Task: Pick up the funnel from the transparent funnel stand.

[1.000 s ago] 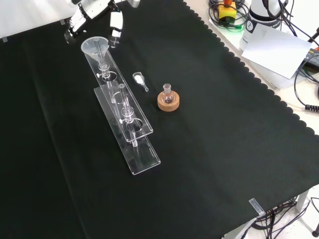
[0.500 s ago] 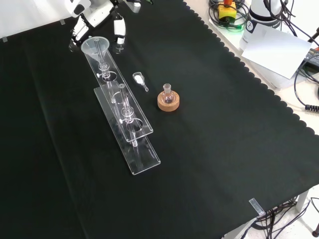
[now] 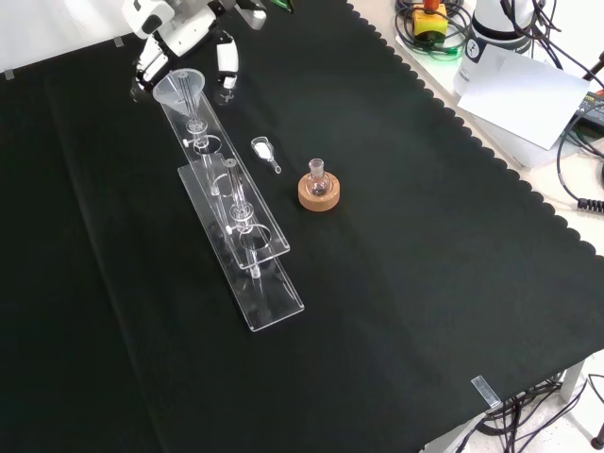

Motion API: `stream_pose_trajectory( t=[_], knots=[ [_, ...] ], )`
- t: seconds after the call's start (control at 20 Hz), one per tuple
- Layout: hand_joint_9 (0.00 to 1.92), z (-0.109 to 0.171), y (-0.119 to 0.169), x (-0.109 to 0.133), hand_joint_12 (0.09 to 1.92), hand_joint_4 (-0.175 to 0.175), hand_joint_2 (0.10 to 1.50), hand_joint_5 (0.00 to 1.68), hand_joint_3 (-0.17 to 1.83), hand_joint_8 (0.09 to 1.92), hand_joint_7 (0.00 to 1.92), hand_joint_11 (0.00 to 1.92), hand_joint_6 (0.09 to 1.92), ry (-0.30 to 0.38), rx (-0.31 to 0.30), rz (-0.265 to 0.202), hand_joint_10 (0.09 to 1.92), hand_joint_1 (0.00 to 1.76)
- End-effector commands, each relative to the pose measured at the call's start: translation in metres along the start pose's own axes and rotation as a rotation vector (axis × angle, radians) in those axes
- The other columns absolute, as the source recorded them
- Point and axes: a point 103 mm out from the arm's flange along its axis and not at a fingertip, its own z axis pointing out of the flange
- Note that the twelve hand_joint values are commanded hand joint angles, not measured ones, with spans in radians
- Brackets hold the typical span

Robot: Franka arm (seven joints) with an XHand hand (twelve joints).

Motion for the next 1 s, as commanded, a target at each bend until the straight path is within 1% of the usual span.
stream_pose_trajectory(
  t=[0.05, 0.2, 0.4, 0.7, 1.0],
  knots=[
    [0.23, -0.007, -0.001, -0.003, 1.42, -0.004, 0.64, 0.18, 0.43, 0.67, 0.0, 0.51, 0.09, -0.002, -0.012, -0.003, 0.85, 0.74],
    [0.21, -0.013, -0.003, -0.005, 1.42, -0.003, 0.63, 0.18, 0.45, 0.64, 0.0, 0.48, 0.09, -0.003, -0.013, -0.004, 0.85, 0.73],
    [0.19, -0.016, -0.002, -0.008, 1.43, -0.003, 0.63, 0.18, 0.47, 0.62, 0.0, 0.47, 0.09, -0.006, 0.001, -0.002, 0.85, 0.72],
    [0.19, -0.006, 0.007, -0.013, 1.43, -0.002, 0.62, 0.18, 0.47, 0.61, 0.0, 0.47, 0.09, 0.009, 0.049, -0.003, 0.86, 0.71],
    [0.21, 0.0, 0.014, -0.016, 1.43, -0.003, 0.62, 0.18, 0.48, 0.6, 0.0, 0.47, 0.09, 0.009, 0.065, -0.006, 0.86, 0.7]
  ],
)
